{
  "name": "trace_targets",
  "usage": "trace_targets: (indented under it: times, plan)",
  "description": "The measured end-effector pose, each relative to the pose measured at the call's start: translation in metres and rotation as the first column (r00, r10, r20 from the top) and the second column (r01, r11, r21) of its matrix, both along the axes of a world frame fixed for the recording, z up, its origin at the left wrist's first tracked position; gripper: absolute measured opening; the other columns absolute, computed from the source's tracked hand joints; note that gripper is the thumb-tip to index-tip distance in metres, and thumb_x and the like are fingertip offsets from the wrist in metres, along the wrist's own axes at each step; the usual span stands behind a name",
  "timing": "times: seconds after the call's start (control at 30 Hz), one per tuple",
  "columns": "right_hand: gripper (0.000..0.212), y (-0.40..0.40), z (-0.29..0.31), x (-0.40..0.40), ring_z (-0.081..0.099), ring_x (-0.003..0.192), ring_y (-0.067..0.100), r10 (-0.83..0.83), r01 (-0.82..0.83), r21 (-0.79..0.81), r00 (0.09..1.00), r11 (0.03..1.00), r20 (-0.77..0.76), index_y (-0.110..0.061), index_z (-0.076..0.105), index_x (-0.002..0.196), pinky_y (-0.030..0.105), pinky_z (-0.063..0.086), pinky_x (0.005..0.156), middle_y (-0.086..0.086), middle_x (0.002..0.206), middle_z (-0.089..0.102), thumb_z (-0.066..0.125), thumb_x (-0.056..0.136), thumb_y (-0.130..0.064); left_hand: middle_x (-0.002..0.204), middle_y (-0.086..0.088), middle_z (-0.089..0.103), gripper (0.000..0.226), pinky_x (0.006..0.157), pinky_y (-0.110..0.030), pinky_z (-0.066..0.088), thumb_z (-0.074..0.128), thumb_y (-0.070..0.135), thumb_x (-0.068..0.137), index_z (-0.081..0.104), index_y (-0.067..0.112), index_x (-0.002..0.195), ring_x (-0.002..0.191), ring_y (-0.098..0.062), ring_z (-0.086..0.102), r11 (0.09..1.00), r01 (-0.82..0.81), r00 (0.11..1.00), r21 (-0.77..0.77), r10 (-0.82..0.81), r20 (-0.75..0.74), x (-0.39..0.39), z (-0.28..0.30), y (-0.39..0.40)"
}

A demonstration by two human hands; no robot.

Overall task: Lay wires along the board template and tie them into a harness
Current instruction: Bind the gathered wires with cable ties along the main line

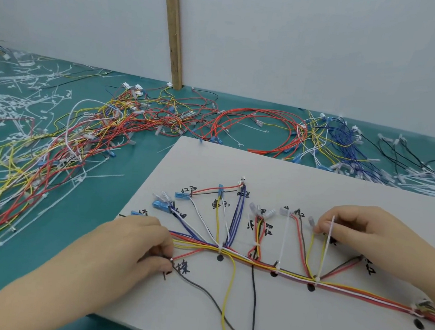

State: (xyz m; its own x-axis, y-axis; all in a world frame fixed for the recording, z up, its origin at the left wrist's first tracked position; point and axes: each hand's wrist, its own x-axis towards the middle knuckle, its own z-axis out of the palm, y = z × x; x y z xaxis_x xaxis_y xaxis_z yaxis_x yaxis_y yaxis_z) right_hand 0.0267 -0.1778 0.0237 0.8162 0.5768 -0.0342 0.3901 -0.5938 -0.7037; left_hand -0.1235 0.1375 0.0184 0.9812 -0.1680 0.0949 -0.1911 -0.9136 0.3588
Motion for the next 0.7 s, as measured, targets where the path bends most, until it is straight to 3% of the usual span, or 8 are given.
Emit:
trace_targets:
  times: [0.1,0.2,0.3,0.4,0.47,0.57,0.63,0.7]
  plan:
    - [0.013,0.000,0.000,0.000,0.061,0.083,0.028,-0.003,0.003,0.006,1.000,1.000,-0.007,-0.033,0.067,0.079,0.044,0.047,0.084,0.009,0.083,0.068,0.058,0.085,-0.026,0.091,0.020,0.051,0.019,0.069,-0.009,0.035,0.058,0.042,0.085,0.046,0.043,0.070,0.089,0.009,0.043,0.997,0.071,0.994,0.036,-0.068,-0.089,0.003,0.006,0.001]
    - [0.016,0.000,0.001,-0.001,0.060,0.082,0.027,0.007,-0.007,0.002,1.000,1.000,-0.009,-0.034,0.067,0.077,0.041,0.047,0.082,0.008,0.082,0.068,0.058,0.086,-0.025,0.084,0.020,0.056,0.011,0.069,-0.009,0.038,0.054,0.047,0.084,0.054,0.044,0.074,0.085,0.009,0.046,0.991,0.110,0.977,0.082,-0.093,-0.193,0.011,0.026,0.000]
    - [0.018,0.002,0.002,-0.001,0.060,0.081,0.028,0.005,-0.005,-0.005,1.000,1.000,-0.006,-0.031,0.068,0.073,0.039,0.047,0.081,0.009,0.080,0.067,0.058,0.087,-0.023,0.082,0.030,0.057,0.018,0.065,-0.003,0.037,0.045,0.051,0.084,0.061,0.042,0.084,0.077,0.012,0.050,0.991,0.109,0.986,-0.083,-0.118,-0.118,0.035,0.053,-0.018]
    - [0.018,0.001,0.004,-0.003,0.060,0.079,0.027,-0.009,0.009,0.002,1.000,1.000,-0.002,-0.025,0.069,0.072,0.032,0.046,0.076,0.008,0.078,0.068,0.059,0.087,-0.021,0.076,0.026,0.059,0.016,0.064,0.001,0.034,0.048,0.037,0.090,0.063,0.038,0.096,0.070,0.009,0.052,0.980,0.088,0.991,-0.180,-0.103,-0.079,0.081,0.058,-0.049]
    - [0.018,0.001,0.005,-0.005,0.060,0.079,0.024,-0.015,0.015,0.013,1.000,1.000,0.004,-0.024,0.068,0.073,0.030,0.045,0.075,0.005,0.079,0.068,0.058,0.087,-0.021,0.089,0.020,0.058,0.025,0.061,-0.006,0.034,0.046,0.033,0.093,0.060,0.028,0.114,0.072,0.002,0.049,0.993,0.070,0.988,-0.094,-0.082,-0.130,0.110,0.048,-0.070]
    - [0.012,0.002,0.004,-0.007,0.060,0.079,0.020,-0.032,0.030,0.047,0.999,0.998,0.028,-0.024,0.065,0.078,0.030,0.046,0.076,0.002,0.081,0.068,0.059,0.088,-0.020,0.108,0.001,0.061,0.030,0.069,-0.016,0.030,0.050,0.031,0.092,0.060,0.017,0.117,0.083,-0.009,0.044,0.989,0.115,0.976,0.097,-0.095,-0.195,0.131,0.030,-0.085]
    - [0.008,0.002,0.002,-0.007,0.056,0.070,0.014,-0.045,0.042,0.062,0.998,0.997,0.033,-0.028,0.061,0.084,0.026,0.045,0.070,0.000,0.078,0.065,0.058,0.088,-0.021,0.097,0.002,0.061,0.027,0.061,-0.014,0.029,0.055,0.027,0.090,0.062,0.015,0.113,0.078,-0.009,0.045,0.986,0.131,0.973,0.105,-0.107,-0.203,0.134,0.025,-0.085]
    - [0.008,0.002,0.001,-0.006,0.050,0.061,0.005,-0.046,0.044,0.062,0.998,0.997,0.034,-0.032,0.060,0.088,0.019,0.041,0.061,-0.005,0.072,0.060,0.058,0.088,-0.024,0.078,0.009,0.057,0.021,0.056,-0.007,0.034,0.058,0.018,0.087,0.066,0.014,0.106,0.064,0.000,0.049,0.989,0.144,0.966,0.018,-0.136,-0.218,0.133,0.024,-0.083]
